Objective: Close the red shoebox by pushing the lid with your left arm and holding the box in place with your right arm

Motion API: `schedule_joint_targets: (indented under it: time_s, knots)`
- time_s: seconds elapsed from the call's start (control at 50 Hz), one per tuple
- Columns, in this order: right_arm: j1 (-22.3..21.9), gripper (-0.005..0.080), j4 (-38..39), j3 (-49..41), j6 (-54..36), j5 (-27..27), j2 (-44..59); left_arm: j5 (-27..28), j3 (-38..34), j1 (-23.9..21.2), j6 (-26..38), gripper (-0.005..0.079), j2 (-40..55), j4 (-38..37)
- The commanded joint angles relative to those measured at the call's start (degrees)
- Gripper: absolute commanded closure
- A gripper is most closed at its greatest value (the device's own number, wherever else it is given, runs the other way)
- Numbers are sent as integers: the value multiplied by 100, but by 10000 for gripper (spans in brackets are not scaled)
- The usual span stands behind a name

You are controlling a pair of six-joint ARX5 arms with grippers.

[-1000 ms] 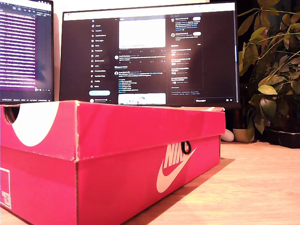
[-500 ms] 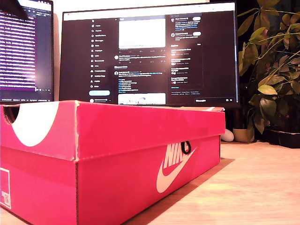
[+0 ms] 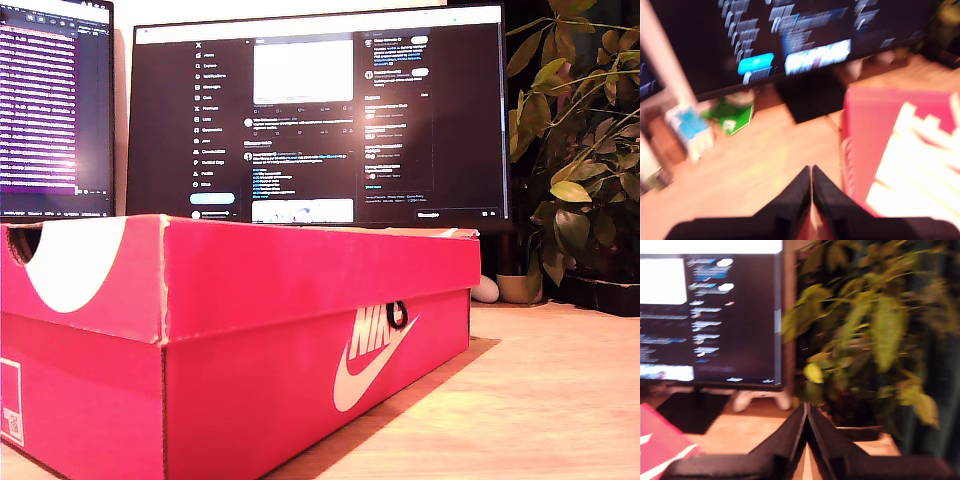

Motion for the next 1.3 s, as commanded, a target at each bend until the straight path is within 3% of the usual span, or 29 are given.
schedule_joint_targets:
  time_s: [0.0, 0.36, 0.64, 0.9, 1.28]
  knots:
    - [-52, 764, -107, 39, -151, 90, -122, -85, -164, 0, -13, 761, -304, 118]
    - [-52, 764, -664, 39, -444, 632, -772, -446, -295, 0, -26, 761, -824, -9]
    - [-44, 764, -33, 39, -802, 699, -772, -793, -444, 0, -24, 761, -1296, 2]
    - [-9, 764, -83, -109, -376, -190, -772, -708, -844, 22, -120, 761, -1447, 118]
    - [-7, 764, 605, -887, 570, -1067, -772, -404, -1930, 61, -1019, 761, -2374, 949]
